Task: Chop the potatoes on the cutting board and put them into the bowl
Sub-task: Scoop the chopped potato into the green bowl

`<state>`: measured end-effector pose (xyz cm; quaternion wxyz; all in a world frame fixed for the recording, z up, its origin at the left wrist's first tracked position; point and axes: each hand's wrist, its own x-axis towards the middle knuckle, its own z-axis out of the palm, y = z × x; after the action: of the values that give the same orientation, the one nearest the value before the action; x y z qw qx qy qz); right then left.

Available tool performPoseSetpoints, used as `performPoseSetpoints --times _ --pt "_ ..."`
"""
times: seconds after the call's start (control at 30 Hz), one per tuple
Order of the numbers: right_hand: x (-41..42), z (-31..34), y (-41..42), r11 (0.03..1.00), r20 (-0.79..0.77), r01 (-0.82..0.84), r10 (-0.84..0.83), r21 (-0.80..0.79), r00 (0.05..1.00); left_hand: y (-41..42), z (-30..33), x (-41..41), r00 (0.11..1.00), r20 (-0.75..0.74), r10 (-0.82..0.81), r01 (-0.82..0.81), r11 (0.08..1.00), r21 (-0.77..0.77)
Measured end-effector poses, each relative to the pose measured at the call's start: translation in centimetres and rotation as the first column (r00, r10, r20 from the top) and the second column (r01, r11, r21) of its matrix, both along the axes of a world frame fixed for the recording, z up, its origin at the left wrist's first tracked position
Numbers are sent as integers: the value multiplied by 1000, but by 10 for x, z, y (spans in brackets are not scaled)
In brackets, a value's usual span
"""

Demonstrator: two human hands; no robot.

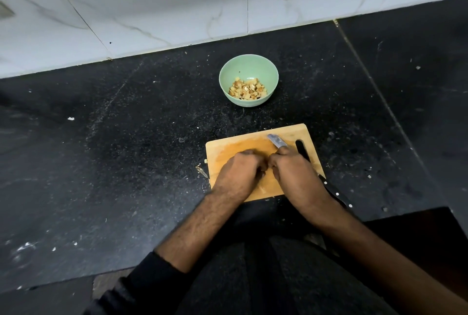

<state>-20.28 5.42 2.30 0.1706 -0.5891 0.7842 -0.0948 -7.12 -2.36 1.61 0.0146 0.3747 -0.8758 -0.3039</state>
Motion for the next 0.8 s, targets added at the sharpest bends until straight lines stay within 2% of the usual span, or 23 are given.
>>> performPoseSetpoints --times 0.23,0.37,0.43,0.53,0.6,0.7,0.8 --pt "-8 0 -15 994 94 -33 23 105 995 4 10 -10 985 169 17 11 987 -161" --pt "-11 -5 -16 992 95 -89 80 88 992 2 13 -11 975 215 46 -20 992 -121" --pt "-12 0 -18 994 117 -89 82 60 990 -4 12 -8 980 173 97 -91 995 -43" --pt "-17 19 -29 999 132 -5 10 -35 991 -19 17 -3 979 43 201 -202 979 31" --pt "-21 33 -39 994 190 30 -10 -102 982 -30 29 -1 967 -61 249 -247 968 41" --pt "-28 52 -59 986 313 119 -79 -113 946 -47 50 -2 941 -172 291 -290 956 36" --pt "-36 69 -82 976 378 130 -56 -174 924 -67 70 -6 916 -250 314 -327 945 -11"
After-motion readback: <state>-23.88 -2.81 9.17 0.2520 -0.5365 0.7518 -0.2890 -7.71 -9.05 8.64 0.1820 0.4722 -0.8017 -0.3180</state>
